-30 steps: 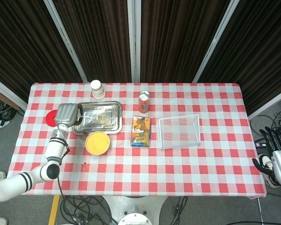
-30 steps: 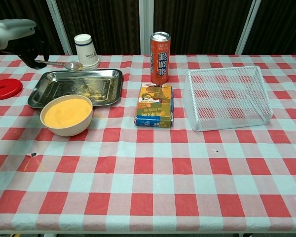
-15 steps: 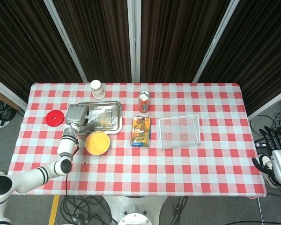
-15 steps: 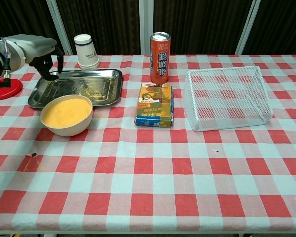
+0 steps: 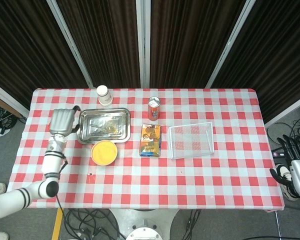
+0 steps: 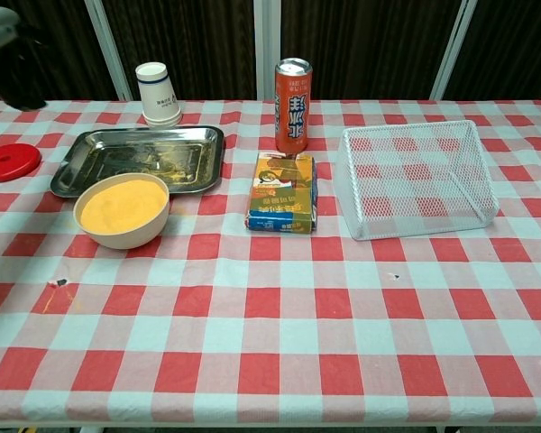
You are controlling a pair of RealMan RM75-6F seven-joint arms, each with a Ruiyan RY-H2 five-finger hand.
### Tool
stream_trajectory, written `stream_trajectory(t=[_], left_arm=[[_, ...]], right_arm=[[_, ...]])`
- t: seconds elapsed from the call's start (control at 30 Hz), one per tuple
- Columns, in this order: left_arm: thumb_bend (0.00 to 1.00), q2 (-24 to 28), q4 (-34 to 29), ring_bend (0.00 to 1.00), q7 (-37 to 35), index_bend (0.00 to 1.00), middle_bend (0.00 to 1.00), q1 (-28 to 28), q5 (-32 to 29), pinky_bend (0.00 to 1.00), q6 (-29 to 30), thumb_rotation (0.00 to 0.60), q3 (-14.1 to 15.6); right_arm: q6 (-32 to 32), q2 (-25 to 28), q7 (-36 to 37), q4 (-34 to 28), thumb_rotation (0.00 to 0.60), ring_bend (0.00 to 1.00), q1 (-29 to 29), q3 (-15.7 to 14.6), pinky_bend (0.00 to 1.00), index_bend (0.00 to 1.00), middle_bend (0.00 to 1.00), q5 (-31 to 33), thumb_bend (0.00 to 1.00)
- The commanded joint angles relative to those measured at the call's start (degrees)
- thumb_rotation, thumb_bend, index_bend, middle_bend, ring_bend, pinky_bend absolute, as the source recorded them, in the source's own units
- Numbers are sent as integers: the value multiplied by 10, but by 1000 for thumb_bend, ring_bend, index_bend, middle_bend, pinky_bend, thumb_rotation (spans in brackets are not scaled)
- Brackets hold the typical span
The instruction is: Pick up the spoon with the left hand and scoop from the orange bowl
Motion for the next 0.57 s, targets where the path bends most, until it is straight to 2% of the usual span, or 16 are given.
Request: stream_trajectory(t=[0.03, 0.13, 0.2, 0.37, 0.57], left_arm=[[267, 75, -68, 456, -68, 377, 530, 80, 78, 622, 79, 600, 43], [195, 116, -87, 352, -105, 371, 424, 128, 125, 406, 116, 600, 77], [155, 125, -86, 335, -117, 367, 404, 163, 153, 355, 156, 600, 98], [119, 119, -81, 326, -111, 365, 397, 243, 199, 333, 253, 600, 136], [119, 121, -108, 326, -100, 365, 397, 313, 220, 318, 314, 600, 160]], right_arm=[[-2, -1, 2, 1, 600, 0, 0, -1, 0, 0, 23, 0, 203], [8, -8, 4, 9, 600, 0, 0, 1, 0, 0, 9, -4, 203], [15, -15, 7, 16, 600, 0, -1, 2, 0, 0, 0, -8, 204], [3, -19, 9, 22, 600, 0, 3, -4, 0, 0, 0, -12, 203], [-9, -25, 12, 26, 600, 0, 7, -10, 0, 0, 0, -14, 203]])
